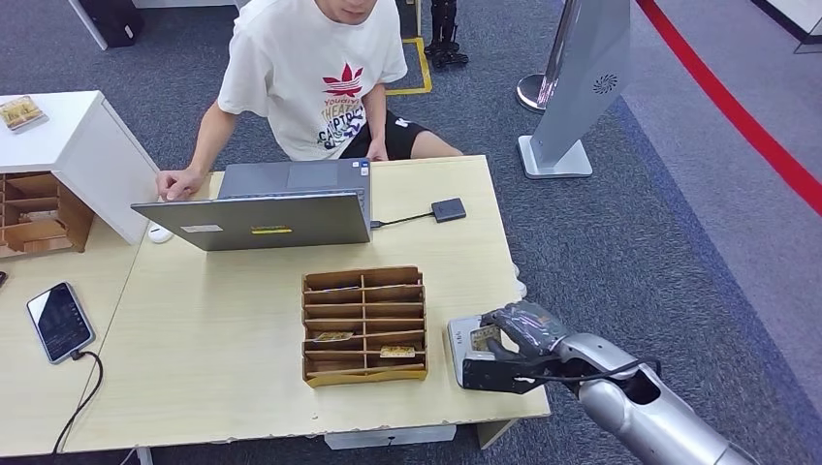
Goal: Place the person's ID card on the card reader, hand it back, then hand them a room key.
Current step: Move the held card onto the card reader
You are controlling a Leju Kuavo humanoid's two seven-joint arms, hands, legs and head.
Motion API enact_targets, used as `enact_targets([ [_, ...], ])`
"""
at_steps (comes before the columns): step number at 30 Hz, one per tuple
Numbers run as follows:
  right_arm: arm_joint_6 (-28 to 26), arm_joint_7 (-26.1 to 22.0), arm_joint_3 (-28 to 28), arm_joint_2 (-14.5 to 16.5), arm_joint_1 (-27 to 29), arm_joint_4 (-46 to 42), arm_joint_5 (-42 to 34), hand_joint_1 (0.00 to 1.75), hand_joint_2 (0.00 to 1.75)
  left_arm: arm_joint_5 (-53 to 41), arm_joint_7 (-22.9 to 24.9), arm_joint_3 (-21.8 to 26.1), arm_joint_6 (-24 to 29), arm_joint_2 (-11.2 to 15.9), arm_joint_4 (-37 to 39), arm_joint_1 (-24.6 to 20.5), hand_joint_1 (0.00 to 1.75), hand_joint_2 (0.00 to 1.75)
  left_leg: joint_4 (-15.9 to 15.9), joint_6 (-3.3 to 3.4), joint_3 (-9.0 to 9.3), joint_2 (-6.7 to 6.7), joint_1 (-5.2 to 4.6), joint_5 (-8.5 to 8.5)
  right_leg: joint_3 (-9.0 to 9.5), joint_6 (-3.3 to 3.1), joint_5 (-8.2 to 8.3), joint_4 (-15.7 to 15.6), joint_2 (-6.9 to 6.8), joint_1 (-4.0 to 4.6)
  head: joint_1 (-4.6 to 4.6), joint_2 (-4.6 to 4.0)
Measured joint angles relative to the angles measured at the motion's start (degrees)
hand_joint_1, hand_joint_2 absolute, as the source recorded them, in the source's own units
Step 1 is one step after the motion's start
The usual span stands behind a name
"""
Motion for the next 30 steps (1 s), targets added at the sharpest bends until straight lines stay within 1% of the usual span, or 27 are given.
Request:
enact_targets([
  [19,-0.1,0.5,0.9,0.8,-0.9,1.7,0.2,1.75,1.75,-0.2,0.0,-0.2,0.0,0.0,0.0,0.0,0.0,0.0,0.0,0.0,0.02,0.0,0.0,0.0,0.03,0.0,0.0,0.0,0.0,0.0,0.0,0.0],
  [24,-1.3,2.0,1.2,2.5,-0.9,4.5,1.5,1.75,1.75,-0.7,0.2,-0.3,0.1,0.0,0.0,0.0,0.0,0.0,0.0,0.0,0.06,0.0,0.0,0.0,0.06,0.0,0.0,0.0,0.0,0.0,-0.01,0.0],
  [30,-2.2,2.5,1.1,4.9,-1.2,9.6,2.0,1.75,1.75,-1.2,0.7,-0.3,0.1,0.0,0.0,0.0,0.0,0.0,0.0,0.01,0.22,0.02,0.0,-0.01,0.21,0.0,0.0,0.0,0.04,0.0,-0.01,0.0],
])
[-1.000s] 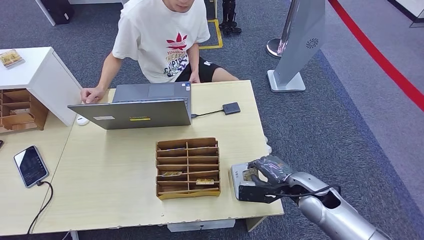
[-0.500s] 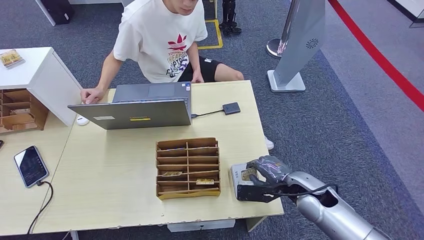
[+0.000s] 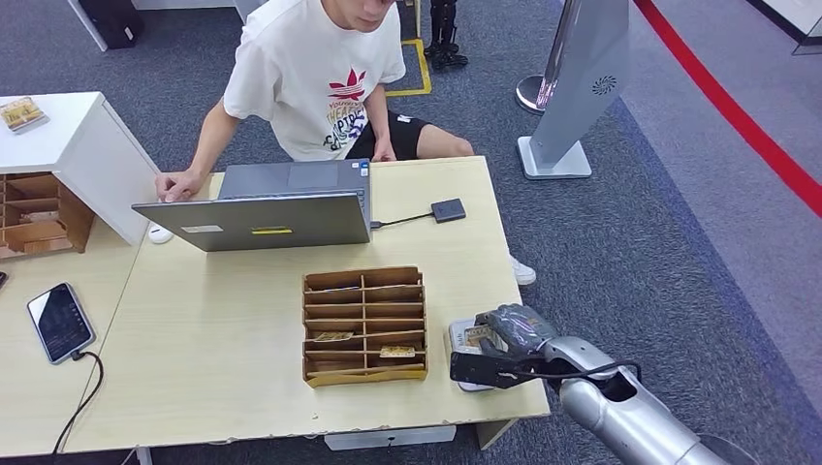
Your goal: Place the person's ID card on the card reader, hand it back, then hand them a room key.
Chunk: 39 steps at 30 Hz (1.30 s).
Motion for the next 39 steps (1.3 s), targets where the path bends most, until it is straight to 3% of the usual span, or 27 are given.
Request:
enact_targets([
  [16,0.0,-0.6,-2.4,6.6,-5.0,13.3,0.7,1.75,1.75,-1.4,0.6,-1.4,-0.5,0.0,0.0,-0.5,0.0,0.0,0.0,0.15,1.04,0.15,0.0,-0.09,0.9,0.13,0.05,-0.1,0.11,0.02,0.0,0.0],
  [39,-0.7,-0.4,-3.5,9.3,-6.7,18.6,1.7,1.75,1.75,-1.7,0.7,-1.8,-0.8,0.0,0.0,-0.6,0.0,0.0,0.0,0.18,1.67,0.19,0.0,-0.16,1.52,0.17,0.03,-0.2,0.18,0.02,0.01,0.0],
])
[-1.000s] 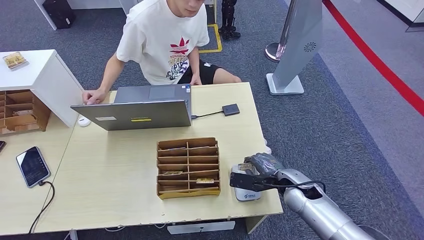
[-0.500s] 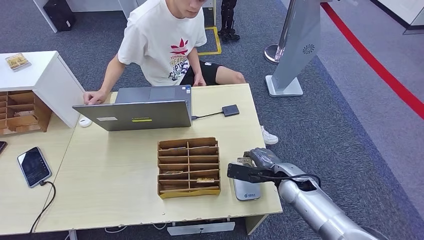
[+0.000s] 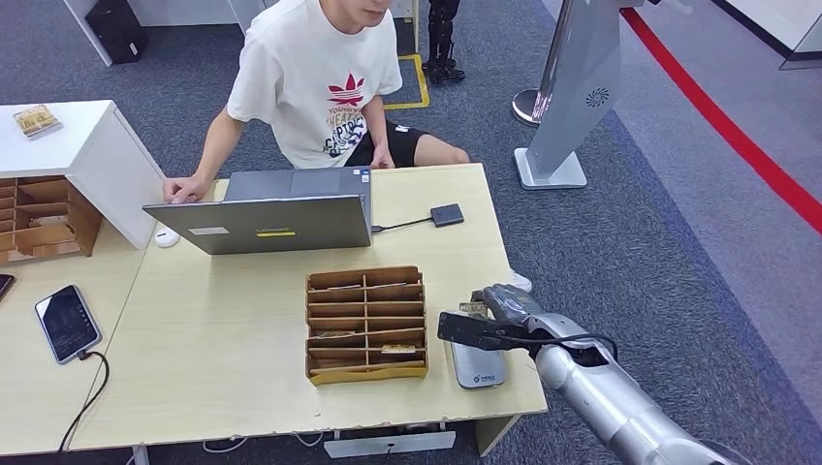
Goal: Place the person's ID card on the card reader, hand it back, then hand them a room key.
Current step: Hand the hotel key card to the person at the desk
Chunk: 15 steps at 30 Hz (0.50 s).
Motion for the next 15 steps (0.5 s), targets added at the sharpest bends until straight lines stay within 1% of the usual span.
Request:
enact_targets([
  [8,-0.8,-0.8,-0.4,0.6,0.0,0.7,0.3,1.75,1.75,-0.1,0.4,-0.1,-0.1,0.0,0.0,0.0,0.0,0.0,0.0,0.01,0.0,-0.01,0.0,-0.04,0.04,0.02,-0.02,0.0,0.0,0.0,0.0,0.0],
  [11,-3.1,-1.9,-1.4,1.3,0.7,0.8,0.6,1.75,1.75,0.0,0.3,-0.1,-0.1,0.0,0.0,0.0,0.0,0.0,0.0,0.01,-0.04,0.0,0.01,-0.04,0.05,0.02,-0.01,0.0,0.01,0.01,0.0,0.0],
  [15,-7.2,-4.1,-4.1,2.7,3.1,-1.2,-0.1,1.75,1.75,0.3,-0.2,-0.1,0.0,0.0,0.0,0.0,0.0,0.0,0.0,0.03,-0.23,-0.05,0.01,-0.01,-0.01,0.02,0.0,0.0,-0.03,0.01,0.01,0.0],
])
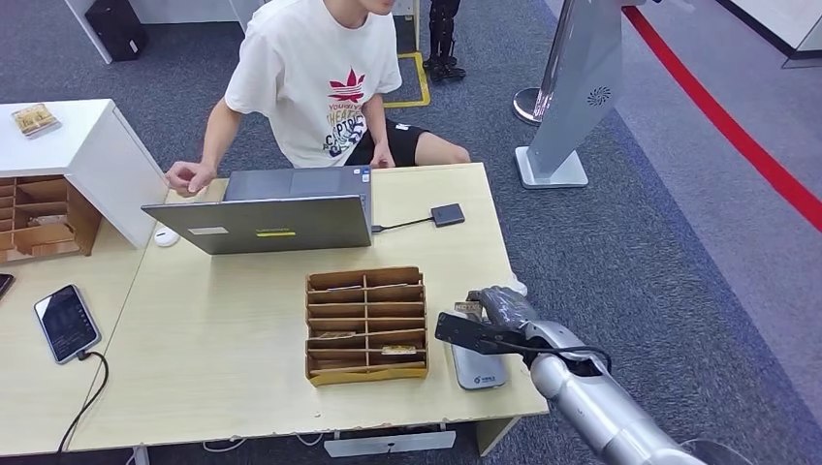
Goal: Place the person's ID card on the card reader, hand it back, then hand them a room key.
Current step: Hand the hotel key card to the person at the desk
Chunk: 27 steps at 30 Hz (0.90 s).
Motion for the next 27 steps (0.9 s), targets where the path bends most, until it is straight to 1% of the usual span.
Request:
enact_targets([
  [4,-4.7,-1.7,-4.3,1.8,4.0,-6.3,0.6,1.75,1.75,0.5,-0.6,0.0,0.0,0.0,0.0,0.1,0.0,0.0,0.0,0.01,-0.4,-0.03,0.0,0.08,-0.36,-0.01,0.04,0.0,-0.03,0.0,-0.01,0.0],
  [8,-8.5,-3.1,-9.1,4.2,8.4,-14.8,2.6,1.75,1.75,0.8,-1.0,0.0,0.1,0.0,0.0,0.2,0.0,0.0,0.0,0.03,-0.78,-0.06,0.0,0.13,-0.73,-0.01,0.06,0.1,-0.07,-0.01,-0.01,0.0],
  [12,-13.5,-5.3,-13.9,7.6,12.4,-24.8,3.9,1.75,1.75,0.9,-1.2,0.0,0.1,0.0,0.0,0.2,0.0,0.0,0.0,0.02,-1.0,-0.08,0.0,0.12,-0.97,-0.01,0.03,0.1,-0.09,-0.01,-0.02,0.0],
  [15,-18.1,-7.7,-17.1,10.6,15.0,-31.7,3.5,1.75,1.75,0.8,-1.1,0.0,0.1,-0.1,0.0,0.1,0.0,0.0,0.0,0.02,-1.12,-0.09,0.0,0.12,-1.1,-0.01,0.01,0.1,-0.1,-0.01,-0.01,0.0],
  [17,-20.3,-8.9,-18.8,12.3,16.2,-35.4,3.1,1.75,1.75,0.7,-1.1,0.0,0.1,-0.1,0.0,0.1,0.0,0.0,0.0,0.02,-1.15,-0.09,0.0,0.11,-1.13,-0.01,0.01,0.1,-0.09,-0.01,-0.01,0.0],
  [21,-21.0,-9.5,-20.8,14.3,17.8,-39.9,2.8,1.75,1.75,0.6,-1.1,0.0,0.1,-0.2,0.0,0.0,0.0,0.0,0.0,0.02,-1.17,-0.07,0.0,0.11,-1.14,-0.01,0.01,0.1,-0.09,-0.02,0.0,0.0],
  [27,-21.0,-9.6,-22.0,15.6,18.9,-42.8,2.8,1.75,1.75,0.6,-1.1,0.0,0.0,-0.2,0.0,0.0,0.0,0.0,0.0,0.02,-1.17,-0.07,-0.01,0.12,-1.13,-0.01,0.02,0.1,-0.09,-0.02,-0.01,0.0],
])
